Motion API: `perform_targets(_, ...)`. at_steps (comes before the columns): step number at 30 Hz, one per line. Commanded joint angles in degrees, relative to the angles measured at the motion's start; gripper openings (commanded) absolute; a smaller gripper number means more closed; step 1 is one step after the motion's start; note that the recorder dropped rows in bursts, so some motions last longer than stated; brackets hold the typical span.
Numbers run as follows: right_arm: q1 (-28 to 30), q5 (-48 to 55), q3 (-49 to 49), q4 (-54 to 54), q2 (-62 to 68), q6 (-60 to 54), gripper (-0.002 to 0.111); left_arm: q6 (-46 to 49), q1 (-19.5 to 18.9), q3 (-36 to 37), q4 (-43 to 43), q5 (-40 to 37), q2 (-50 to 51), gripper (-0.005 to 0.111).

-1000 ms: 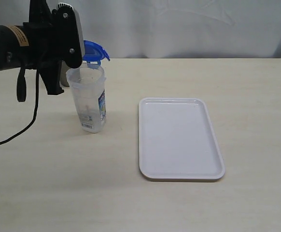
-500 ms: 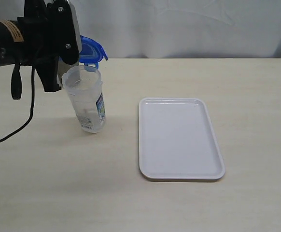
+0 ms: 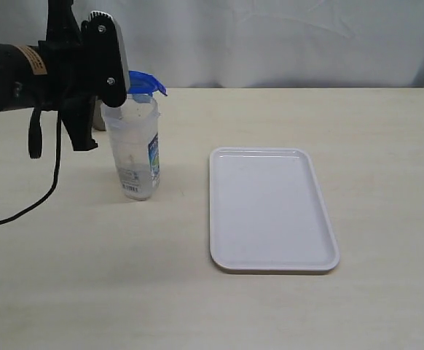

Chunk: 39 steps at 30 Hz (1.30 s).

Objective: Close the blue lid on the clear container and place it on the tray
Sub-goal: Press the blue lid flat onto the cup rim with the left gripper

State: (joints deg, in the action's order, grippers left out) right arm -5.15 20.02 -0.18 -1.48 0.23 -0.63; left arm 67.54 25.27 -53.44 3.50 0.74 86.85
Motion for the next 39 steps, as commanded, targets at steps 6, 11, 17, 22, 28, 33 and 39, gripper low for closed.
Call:
perform_targets(6, 0.38, -0.2, 0.18, 0.43, -0.23, 0.24, 0.004, -0.38, 3.12, 0.09, -1.39, -3.38, 0.13, 0.0)
perform_targets(11, 0.38, -0.2, 0.18, 0.43, -0.23, 0.24, 0.004, -0.38, 4.42, 0.09, -1.39, -6.77, 0.13, 0.0)
perform_targets(17, 0.38, -0.2, 0.18, 0.43, -0.23, 0.24, 0.004, -0.38, 4.12, 0.09, -1.27, -9.21, 0.13, 0.0)
perform_targets(22, 0.38, -0.2, 0.18, 0.43, -0.23, 0.24, 0.004, -0.38, 4.12, 0.09, -1.27, -10.86, 0.13, 0.0)
perform_targets(28, 0.38, -0.2, 0.18, 0.43, -0.23, 0.24, 0.004, -0.5, 4.03, 0.09, -1.27, -13.26, 0.13, 0.0)
perform_targets(33, 0.38, -0.2, 0.18, 0.43, -0.23, 0.24, 0.004, -0.5, 4.03, 0.09, -1.27, -13.15, 0.13, 0.0)
perform_targets(39, 0.38, -0.2, 0.18, 0.43, -0.23, 0.24, 0.004, -0.5, 2.91, 0.09, -1.27, -11.21, 0.13, 0.0)
